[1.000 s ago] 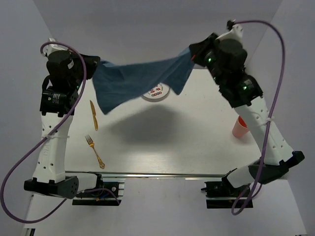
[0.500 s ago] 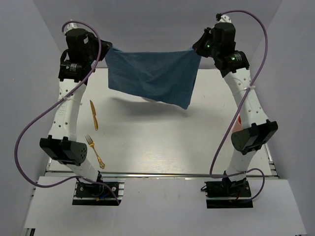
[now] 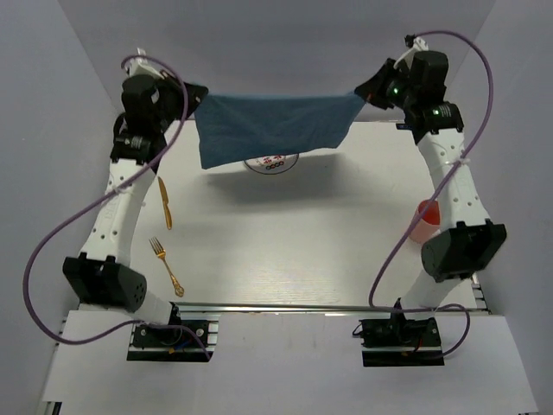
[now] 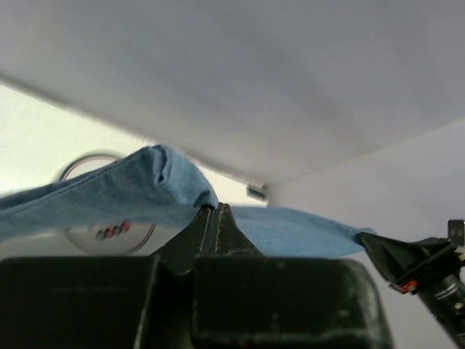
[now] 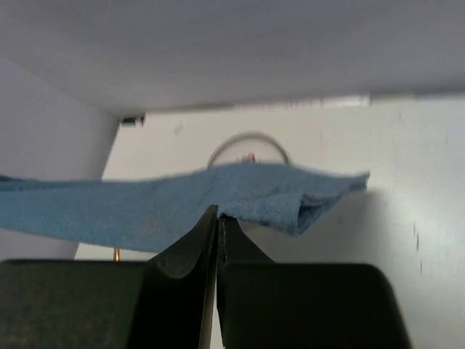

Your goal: Set the dinner table for one person

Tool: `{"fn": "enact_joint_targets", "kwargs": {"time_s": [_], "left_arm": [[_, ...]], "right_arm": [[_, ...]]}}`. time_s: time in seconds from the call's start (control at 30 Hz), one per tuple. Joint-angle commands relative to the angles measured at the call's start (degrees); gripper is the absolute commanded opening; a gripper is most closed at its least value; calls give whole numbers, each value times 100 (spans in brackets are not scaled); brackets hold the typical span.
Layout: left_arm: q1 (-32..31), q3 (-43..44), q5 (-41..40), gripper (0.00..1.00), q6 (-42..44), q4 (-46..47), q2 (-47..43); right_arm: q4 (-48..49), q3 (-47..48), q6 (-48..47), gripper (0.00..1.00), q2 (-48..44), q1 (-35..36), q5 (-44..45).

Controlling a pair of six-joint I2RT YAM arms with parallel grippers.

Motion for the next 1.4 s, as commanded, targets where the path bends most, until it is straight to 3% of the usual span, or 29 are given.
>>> {"fn": "enact_joint_targets", "kwargs": {"time_s": [0.0,0.03,0.13,0.17,0.2,0.27,0.3,0.33,0.37,0.4,0.5,0.6,0.7,0.73,0.9,0.97,1.13,1.2,1.37], "left_arm": [[-45,-1570,-44,0,259,1085,-1416],[-45,-2602,61,0,207,1340,-1700],[-45,-3743,211,0,197,1378,-2641],[-45,-4469,368,5,189,1238,-2878],[-45,-4798,378,21,180,1106,-3472],[-45,-5660,640,23,232,826,-4117],[-45,-5897,703,54,267,719,-4842],[-45,-6091,817,97,311,605,-5163],[-45,-6267,862,98,355,204,-5444],[-45,-6260,801,98,460,-70,-5917],[-45,-6217,294,98,514,-766,-6220],[-45,-5936,19,98,505,-969,-5678],[-45,-5628,281,98,461,-628,-4484],[-45,-5558,482,98,374,-287,-4132],[-114,-4734,1054,98,215,593,-1496],[-167,-4460,1213,98,198,700,-593],[-361,-3747,942,98,303,438,493],[-414,-3729,836,98,285,271,801],[-659,-4132,521,98,75,95,1153]], "right_arm": [[607,-1489,-111,0,-1216,-52,-476],[827,-2704,-49,0,-1518,-60,-459],[1478,-4398,285,0,-2792,-61,-441],[1619,-5387,346,2,-3483,-43,-563],[1794,-5815,460,12,-3820,-60,-625],[1874,-6823,540,21,-4793,-52,-661],[1901,-7030,575,30,-5078,-60,-617],[1832,-7171,584,65,-5307,-52,-513],[1718,-7225,558,89,-5605,-52,-485],[1464,-7182,488,89,-5660,-52,-468],[1313,-7058,470,89,-5547,-25,-660],[1653,-7163,575,89,-5126,45,-784],[2129,-6973,576,89,-4170,229,-775],[2034,-6727,471,89,-3340,369,-627],[1401,-4638,-83,89,-630,791,75],[1147,-4195,-197,89,-178,993,445],[171,-2824,-418,89,1290,1196,1114],[301,-3057,-313,89,1379,1258,1097],[1224,-4681,92,89,1011,1188,860]]}}
